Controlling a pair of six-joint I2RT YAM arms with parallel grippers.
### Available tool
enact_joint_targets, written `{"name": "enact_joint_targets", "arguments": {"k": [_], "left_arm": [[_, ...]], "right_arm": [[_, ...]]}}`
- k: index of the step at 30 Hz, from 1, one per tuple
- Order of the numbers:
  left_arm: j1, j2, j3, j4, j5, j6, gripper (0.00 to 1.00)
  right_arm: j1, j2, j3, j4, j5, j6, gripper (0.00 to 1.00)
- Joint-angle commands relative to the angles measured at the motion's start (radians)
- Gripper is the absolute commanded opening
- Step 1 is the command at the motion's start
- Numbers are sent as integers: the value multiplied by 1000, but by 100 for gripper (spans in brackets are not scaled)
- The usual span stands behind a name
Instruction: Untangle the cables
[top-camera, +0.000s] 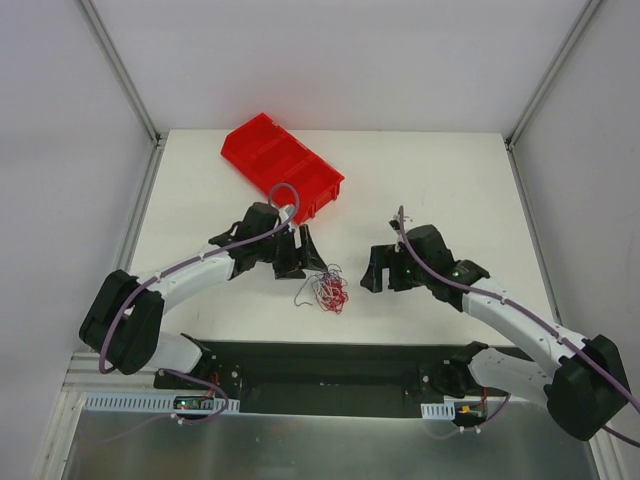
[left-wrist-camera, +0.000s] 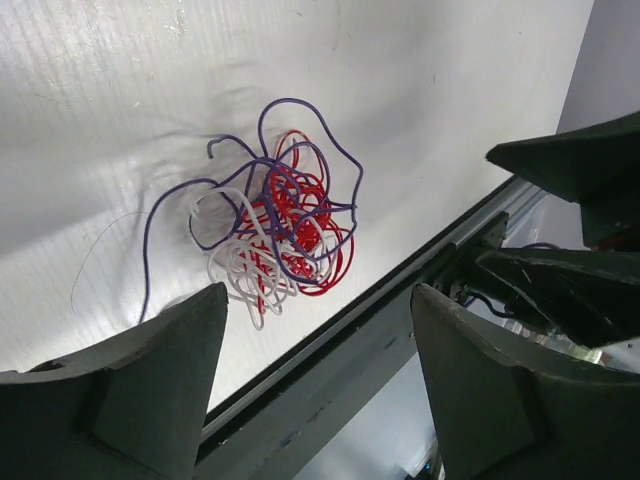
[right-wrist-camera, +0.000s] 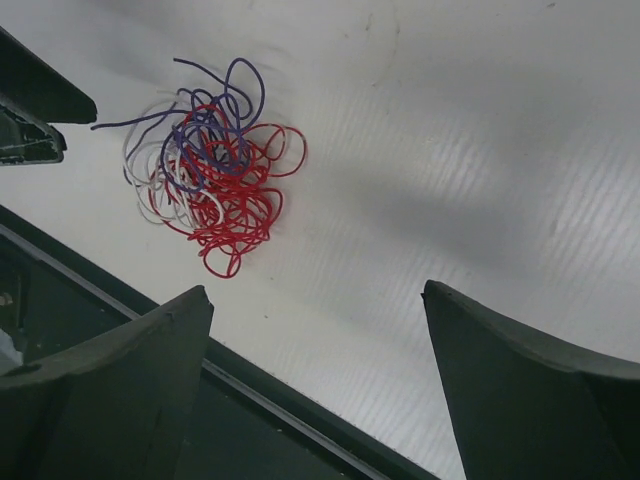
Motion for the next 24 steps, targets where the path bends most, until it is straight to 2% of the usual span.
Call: {"name": "enact_joint_targets", "arguments": {"k": [1, 5, 8, 10, 11, 17, 20, 24], "left_arm": [[-6, -80, 25, -20, 39, 153, 73], [-6, -83, 19, -48, 44, 208, 51], [-9, -98, -25, -48, -19, 213, 42], [-12, -110, -56, -46, -56, 208, 40], [-17, -115, -67, -46, -67, 213, 39], [-41, -146, -119, -43, -82, 211, 50], [-46, -132, -143, -86, -182, 201, 44], [-81, -62, -124, -140, -343, 193, 43]], "right_arm": [[18, 6, -73, 216, -110, 154, 86], [79, 83, -110, 415, -137, 202, 72], [92, 172, -57, 444, -154, 195, 52], [93, 207, -41, 473, -160, 209, 39], [92, 218, -40, 493, -157, 215, 37], [95, 316, 42, 529, -180, 238, 38], [107, 363, 59, 546, -213, 244, 42], [139, 356, 34, 547, -203, 218, 48]]}}
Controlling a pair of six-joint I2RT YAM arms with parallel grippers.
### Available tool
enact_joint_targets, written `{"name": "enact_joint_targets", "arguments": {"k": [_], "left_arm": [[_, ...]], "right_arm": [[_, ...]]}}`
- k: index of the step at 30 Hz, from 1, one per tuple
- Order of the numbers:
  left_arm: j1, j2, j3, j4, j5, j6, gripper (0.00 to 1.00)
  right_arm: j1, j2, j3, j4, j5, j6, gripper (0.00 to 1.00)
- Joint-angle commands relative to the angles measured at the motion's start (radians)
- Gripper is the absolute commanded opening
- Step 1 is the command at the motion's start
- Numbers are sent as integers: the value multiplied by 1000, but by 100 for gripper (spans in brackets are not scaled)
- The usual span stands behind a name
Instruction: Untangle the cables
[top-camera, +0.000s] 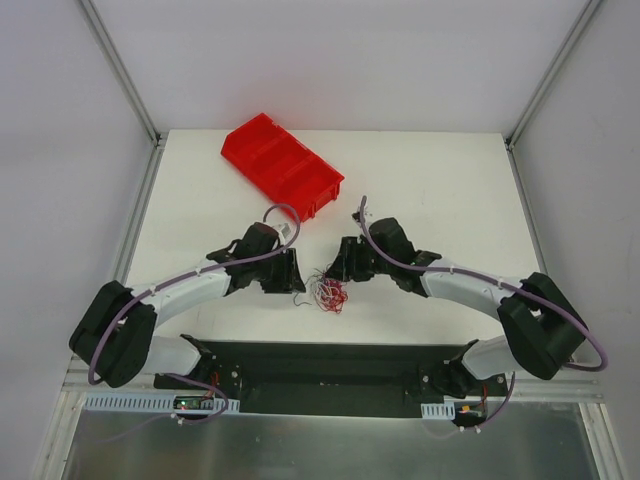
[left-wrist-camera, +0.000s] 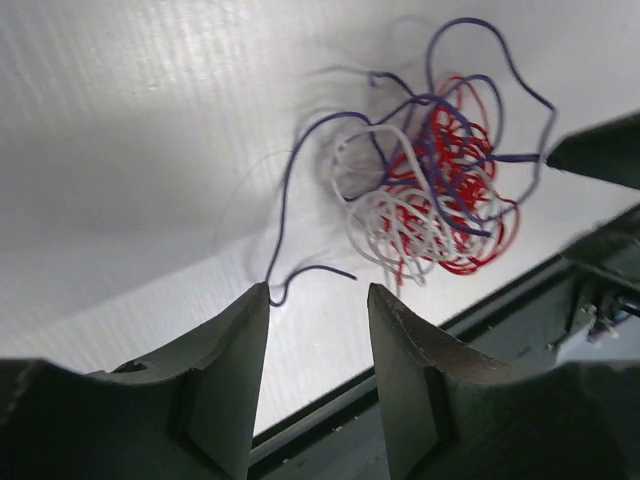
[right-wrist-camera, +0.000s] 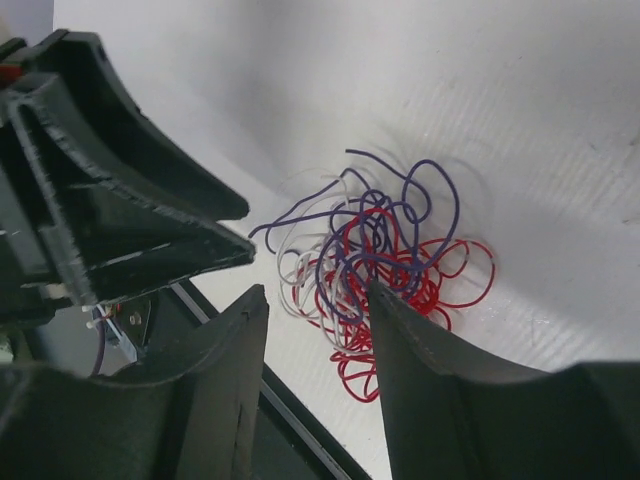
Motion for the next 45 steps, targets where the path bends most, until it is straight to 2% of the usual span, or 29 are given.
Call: {"name": "enact_joint_targets", "arguments": {"k": [1, 7, 9, 11, 12, 13, 19, 22, 26, 29, 33, 38, 45], "left_arm": [[-52, 66, 11, -59, -204, 9, 42], [-138, 197, 72, -62, -257, -2, 39], [-147, 232, 83, -62, -258, -11, 27], [-155, 240, 88, -62, -253, -15, 8], [-159, 231, 86, -61, -259, -14, 2], [-159, 212, 83, -62, -264, -12, 0], [-163, 18, 79, -61, -239, 27, 0], [-163, -67, 112, -65, -210, 66, 0], [-159, -177, 203, -122, -216, 61, 0], [-161, -289, 255, -123, -236, 51, 0], [-161, -435, 301, -139, -326, 70, 0], [-159, -513, 460, -304, -435, 139, 0], [-158, -565, 617, -392, -456, 187, 0]], "right_arm": [[39, -8, -1, 42, -19, -21, 49], [58, 1, -62, 74, -11, -12, 51], [58, 12, -73, 81, -10, -9, 52], [64, 23, -77, 91, -1, -7, 53], [70, 29, -77, 90, 14, -9, 54], [78, 38, -76, 90, 28, -12, 55], [113, 139, -30, 99, 102, -18, 57], [127, 178, -13, 88, 171, -20, 52], [128, 170, 15, -88, 361, -26, 46], [130, 109, 2, -215, 536, -46, 34], [104, 32, -14, -326, 692, -95, 31], [-8, -14, -45, -403, 714, -70, 26], [-137, -114, -132, -423, 708, -53, 29]]}}
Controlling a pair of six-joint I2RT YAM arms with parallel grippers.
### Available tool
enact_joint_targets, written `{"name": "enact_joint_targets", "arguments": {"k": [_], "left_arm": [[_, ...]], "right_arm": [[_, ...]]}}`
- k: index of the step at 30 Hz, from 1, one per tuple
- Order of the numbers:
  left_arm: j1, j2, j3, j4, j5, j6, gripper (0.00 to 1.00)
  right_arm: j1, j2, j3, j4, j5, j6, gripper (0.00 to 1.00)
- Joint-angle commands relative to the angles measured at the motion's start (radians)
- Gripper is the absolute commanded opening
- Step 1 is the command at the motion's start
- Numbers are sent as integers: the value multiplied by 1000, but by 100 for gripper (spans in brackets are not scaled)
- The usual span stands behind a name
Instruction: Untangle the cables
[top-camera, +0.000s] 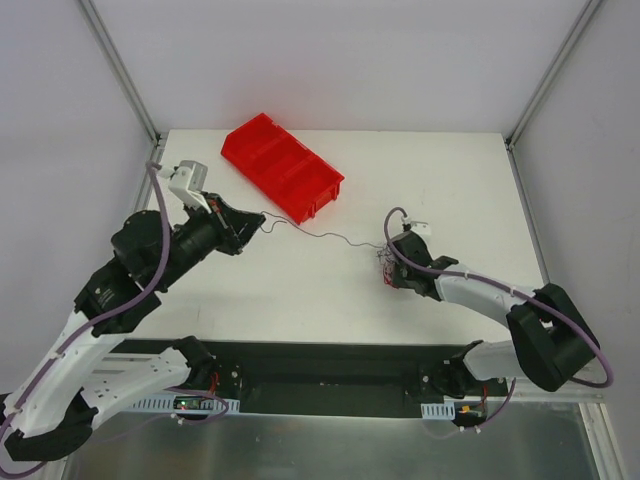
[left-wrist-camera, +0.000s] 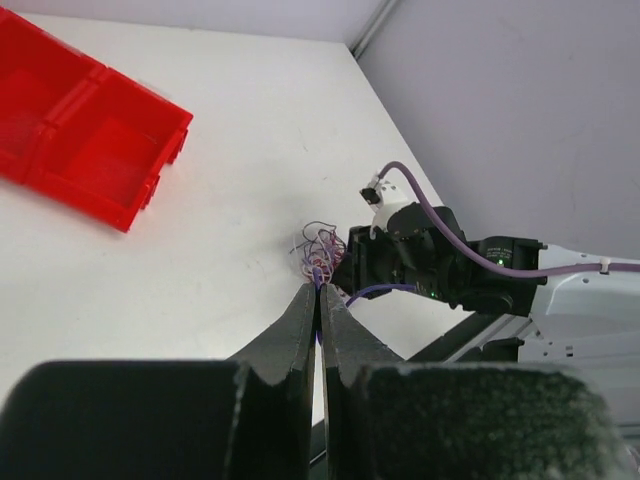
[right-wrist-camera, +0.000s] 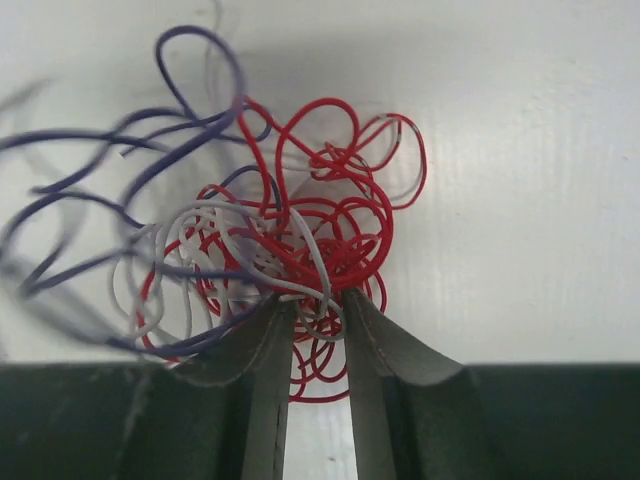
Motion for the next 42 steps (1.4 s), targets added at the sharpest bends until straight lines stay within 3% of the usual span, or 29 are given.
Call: {"name": "enact_joint_targets", "arguments": {"k": [1, 10, 15, 18, 25, 27, 34, 35, 39, 42], "left_arm": [[-9, -27, 89, -80, -48, 57, 0], [-7, 12, 138, -108, -44, 80, 0], [-9, 43, 135, -108, -19, 57, 0], [-7, 65, 135, -106, 2, 50, 0], [-7, 71, 150, -108, 19, 68, 0], [-7, 69, 162, -106, 33, 73, 0], [-7, 65, 222, -106, 99, 94, 0], [-6, 68, 241, -108, 105, 102, 0], [-6, 68, 357, -124, 118, 142, 0], [-9, 75, 466, -167, 40, 191, 0]], "right_arm": [[-60, -69, -51, -74, 14, 11, 30], [-94, -167, -34, -129, 0, -12, 42], [-86, -258, -17, -187, -57, -135, 59], [15, -321, 17, -206, -62, -249, 69], [130, -355, -23, 123, -330, -381, 75], [164, -307, -22, 222, -307, -397, 75], [204, -97, 80, 417, -116, -320, 67], [204, -59, 100, 418, -55, -271, 63], [167, 40, 134, 351, 133, -135, 29], [106, 47, 65, 372, 132, -81, 29]]}}
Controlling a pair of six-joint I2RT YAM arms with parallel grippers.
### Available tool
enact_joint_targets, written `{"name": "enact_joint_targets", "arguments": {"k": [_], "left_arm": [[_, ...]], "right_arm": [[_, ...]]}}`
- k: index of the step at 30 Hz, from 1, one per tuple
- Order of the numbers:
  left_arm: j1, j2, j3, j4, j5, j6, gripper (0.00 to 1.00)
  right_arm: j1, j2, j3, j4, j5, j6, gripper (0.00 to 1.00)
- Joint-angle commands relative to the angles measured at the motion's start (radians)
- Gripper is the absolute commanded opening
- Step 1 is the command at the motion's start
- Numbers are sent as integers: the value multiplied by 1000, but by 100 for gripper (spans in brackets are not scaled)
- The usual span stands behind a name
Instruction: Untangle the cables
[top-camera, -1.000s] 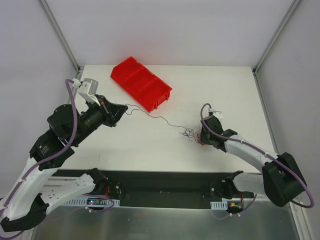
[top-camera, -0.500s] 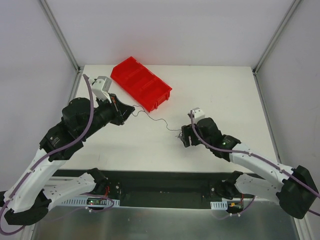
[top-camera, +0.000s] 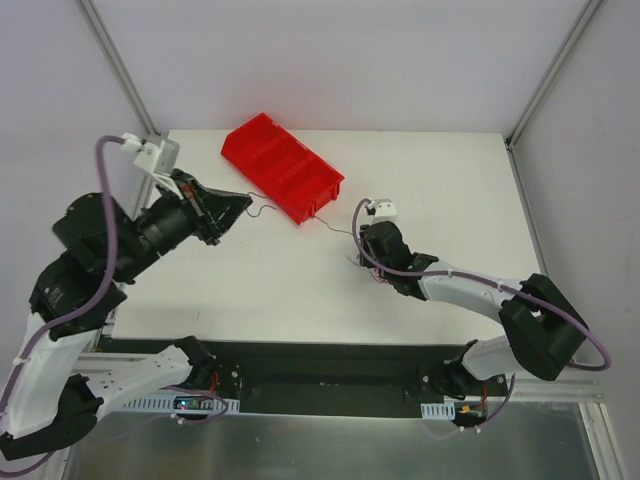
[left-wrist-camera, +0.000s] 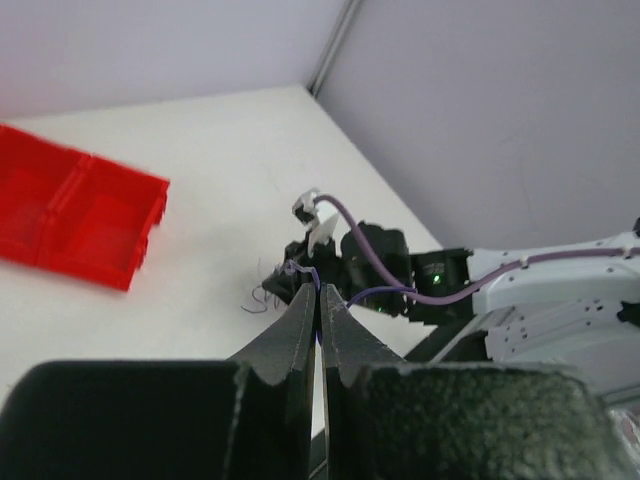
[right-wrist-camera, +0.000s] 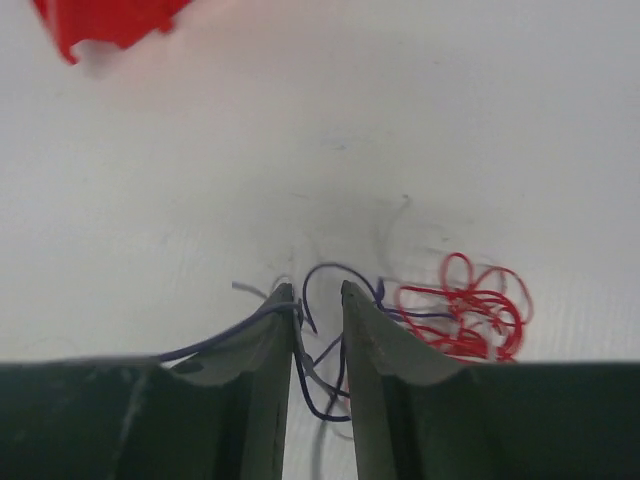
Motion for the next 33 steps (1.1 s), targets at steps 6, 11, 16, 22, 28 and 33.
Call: {"name": "enact_joint_targets", "arguments": {"k": [6, 11, 16, 22, 28, 33], "left_arm": [[-7, 5, 303, -65, -225, 164, 0], [-9, 24, 306, -68, -276, 182, 0], [-9, 43, 216, -71, -302, 158, 0], [-7, 57, 290, -101, -418, 210, 0], [-9, 45, 331, -124, -487, 245, 0], [-9, 23, 237, -126, -478, 204, 0]], "right_arm": [[-243, -63, -145, -5, 71, 168, 31], [-343, -144, -170, -46, 71, 156, 31], [-432, -172, -127, -140, 43, 153, 30], [-580, -117, -118, -165, -56, 157, 36], [-633, -91, -105, -191, -78, 156, 51], [-664, -98, -118, -191, -88, 166, 58]]}}
